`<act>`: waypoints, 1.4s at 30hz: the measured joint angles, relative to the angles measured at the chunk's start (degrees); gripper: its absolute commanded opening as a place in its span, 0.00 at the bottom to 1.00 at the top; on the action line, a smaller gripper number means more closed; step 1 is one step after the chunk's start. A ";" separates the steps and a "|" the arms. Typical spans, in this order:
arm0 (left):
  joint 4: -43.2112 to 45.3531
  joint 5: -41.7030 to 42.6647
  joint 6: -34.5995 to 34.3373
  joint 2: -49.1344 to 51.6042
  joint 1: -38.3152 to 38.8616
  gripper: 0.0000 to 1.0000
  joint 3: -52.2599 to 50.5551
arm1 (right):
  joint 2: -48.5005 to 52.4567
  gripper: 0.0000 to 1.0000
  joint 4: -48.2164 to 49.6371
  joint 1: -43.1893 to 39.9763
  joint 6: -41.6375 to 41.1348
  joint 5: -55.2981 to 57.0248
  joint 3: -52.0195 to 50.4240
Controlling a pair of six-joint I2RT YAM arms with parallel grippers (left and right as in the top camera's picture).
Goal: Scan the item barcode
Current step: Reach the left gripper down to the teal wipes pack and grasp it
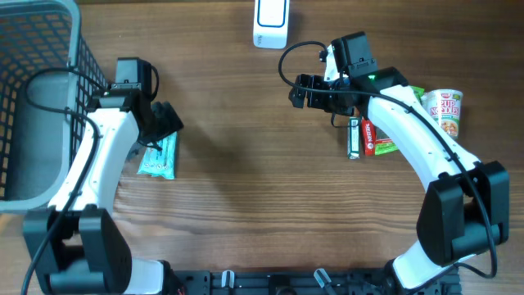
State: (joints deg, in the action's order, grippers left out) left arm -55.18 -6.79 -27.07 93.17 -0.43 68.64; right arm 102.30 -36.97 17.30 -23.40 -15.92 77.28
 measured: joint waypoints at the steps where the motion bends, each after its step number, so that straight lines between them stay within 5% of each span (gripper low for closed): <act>1: -0.81 0.02 0.24 0.61 -0.09 0.95 0.00 | 0.00 1.00 0.00 0.00 0.00 0.11 0.00; 10: -4.46 1.57 1.99 2.29 -6.36 0.94 -1.44 | 0.00 1.00 0.00 0.00 0.00 0.17 0.00; 15: 6.49 4.39 2.47 2.32 -7.28 0.91 -8.59 | 0.00 1.00 0.04 0.00 0.00 0.37 0.00; 20: 17.64 7.56 2.80 2.38 -4.59 0.86 -15.78 | 0.00 1.00 0.04 0.00 0.00 0.57 0.00; 32: 21.97 10.93 3.89 2.40 12.96 0.94 -16.52 | 0.00 1.00 0.02 0.00 0.00 0.57 0.00; 39: 20.00 5.70 0.42 2.08 12.72 0.94 -16.26 | 0.00 1.00 0.04 0.00 0.00 0.59 0.00; 42: 20.02 4.50 -5.81 0.48 10.32 0.82 -15.82 | 0.00 1.00 0.04 0.00 0.00 0.59 0.00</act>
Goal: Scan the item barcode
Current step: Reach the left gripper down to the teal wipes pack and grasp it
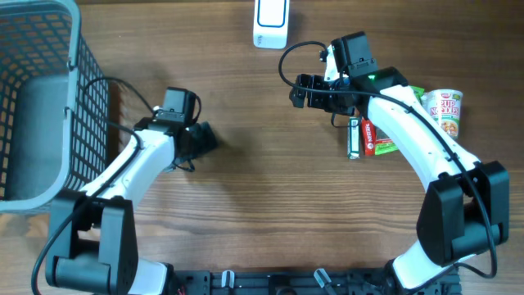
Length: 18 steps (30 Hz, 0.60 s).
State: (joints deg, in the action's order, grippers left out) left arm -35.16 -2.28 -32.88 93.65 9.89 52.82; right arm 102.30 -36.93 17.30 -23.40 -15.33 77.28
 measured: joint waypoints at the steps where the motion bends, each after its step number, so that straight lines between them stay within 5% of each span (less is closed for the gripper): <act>1: 0.28 -0.02 -2.01 -0.11 -0.83 0.77 0.00 | 0.00 1.00 -0.02 0.00 0.00 -0.02 0.00; 8: 7.15 0.20 -10.56 -0.11 -6.27 0.67 -0.81 | 0.00 1.00 0.00 0.00 0.00 -0.02 0.00; 18: 9.88 3.08 -12.94 0.96 -7.43 0.52 -0.94 | 0.00 1.00 0.00 0.00 0.00 0.00 0.00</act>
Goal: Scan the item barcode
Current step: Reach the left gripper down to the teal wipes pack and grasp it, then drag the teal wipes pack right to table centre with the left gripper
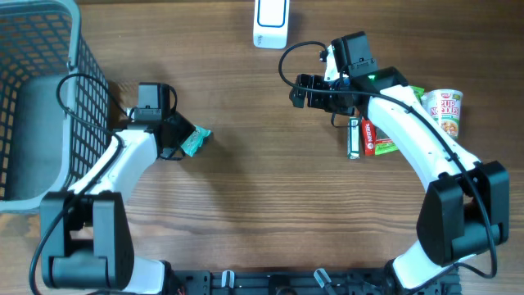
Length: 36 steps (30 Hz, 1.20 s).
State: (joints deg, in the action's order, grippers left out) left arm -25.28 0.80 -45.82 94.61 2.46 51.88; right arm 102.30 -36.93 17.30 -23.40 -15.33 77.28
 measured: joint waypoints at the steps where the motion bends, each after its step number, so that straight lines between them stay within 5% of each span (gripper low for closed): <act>1: 0.02 0.02 -0.02 0.55 0.00 0.48 0.00 | 0.00 1.00 0.00 0.00 0.00 0.00 0.00; 9: 0.52 1.70 -0.96 2.69 -1.14 0.04 0.31 | 0.00 1.00 -0.02 0.00 0.00 -0.02 0.00; 16: -0.17 2.36 0.13 2.45 -1.73 0.04 0.83 | 0.00 1.00 0.00 0.00 0.00 0.00 0.00; 23: -6.99 1.03 10.12 0.00 -0.98 0.04 4.35 | 0.00 1.00 0.00 0.00 0.00 -0.02 0.00; 30: -18.45 -24.57 16.13 -4.02 10.75 0.04 10.38 | 0.00 1.00 0.00 0.00 0.00 -0.02 0.00; 36: -18.23 -38.66 21.20 0.87 24.20 0.04 10.38 | 0.00 1.00 -0.02 0.00 0.00 0.00 0.00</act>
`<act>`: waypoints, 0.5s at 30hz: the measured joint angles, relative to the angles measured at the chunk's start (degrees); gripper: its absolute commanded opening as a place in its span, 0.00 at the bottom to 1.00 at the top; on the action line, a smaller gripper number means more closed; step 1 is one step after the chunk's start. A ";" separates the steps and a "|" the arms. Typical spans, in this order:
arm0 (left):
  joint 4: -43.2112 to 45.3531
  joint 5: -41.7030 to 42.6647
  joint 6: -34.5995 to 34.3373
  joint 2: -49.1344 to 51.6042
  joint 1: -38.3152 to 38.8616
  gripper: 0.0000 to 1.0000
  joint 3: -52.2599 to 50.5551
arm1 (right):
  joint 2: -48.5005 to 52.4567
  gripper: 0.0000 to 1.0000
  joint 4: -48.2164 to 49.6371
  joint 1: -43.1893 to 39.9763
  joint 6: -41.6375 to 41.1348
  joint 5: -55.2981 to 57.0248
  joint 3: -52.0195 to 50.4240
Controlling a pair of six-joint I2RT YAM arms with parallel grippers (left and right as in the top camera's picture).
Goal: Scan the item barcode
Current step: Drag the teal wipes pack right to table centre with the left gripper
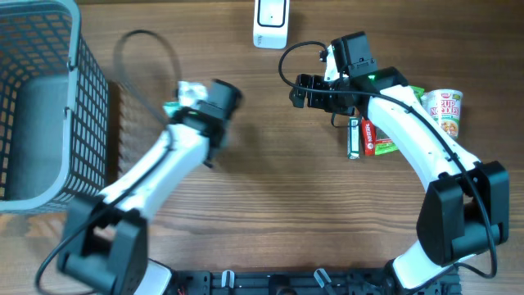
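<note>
Only the overhead view is given. My left gripper (pixel 183 97) is lifted above the middle-left of the table. It is shut on a teal packet (pixel 170 107), of which only a corner shows beside the wrist. The white barcode scanner (pixel 271 22) stands at the table's far edge, up and to the right of that gripper. My right gripper (pixel 300 90) hovers below and right of the scanner, open with nothing between its fingers.
A grey wire basket (pixel 49 98) fills the far left. Under the right arm lie a red and green packet (pixel 378 141) and a slim stick pack (pixel 354 138). A cup of noodles (pixel 446 111) stands at the right edge.
My left gripper has moved up and to the right with the teal packet, from near the basket's side to nearer the scanner. The right arm has not moved.
My left gripper first sat over the teal packet lying on the table beside the basket. Then the wrist was further right with the packet gone from the table. Later the packet showed in the fingers, and now it is held closer to the scanner.
</note>
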State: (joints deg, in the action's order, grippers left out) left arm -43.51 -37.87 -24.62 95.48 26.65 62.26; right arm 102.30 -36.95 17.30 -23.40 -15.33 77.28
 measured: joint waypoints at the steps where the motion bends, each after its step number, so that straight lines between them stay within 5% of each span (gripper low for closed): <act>1: 0.02 -1.49 0.50 1.86 1.99 0.04 0.00 | 0.00 1.00 0.02 0.00 0.00 0.00 0.00; 15: 4.00 -9.86 2.93 13.40 13.33 0.04 0.17 | 0.00 1.00 0.02 0.00 0.00 -0.02 0.00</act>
State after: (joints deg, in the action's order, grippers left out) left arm -39.51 -47.72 -21.69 108.88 39.99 62.43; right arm 102.30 -36.93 17.30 -23.40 -15.35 77.28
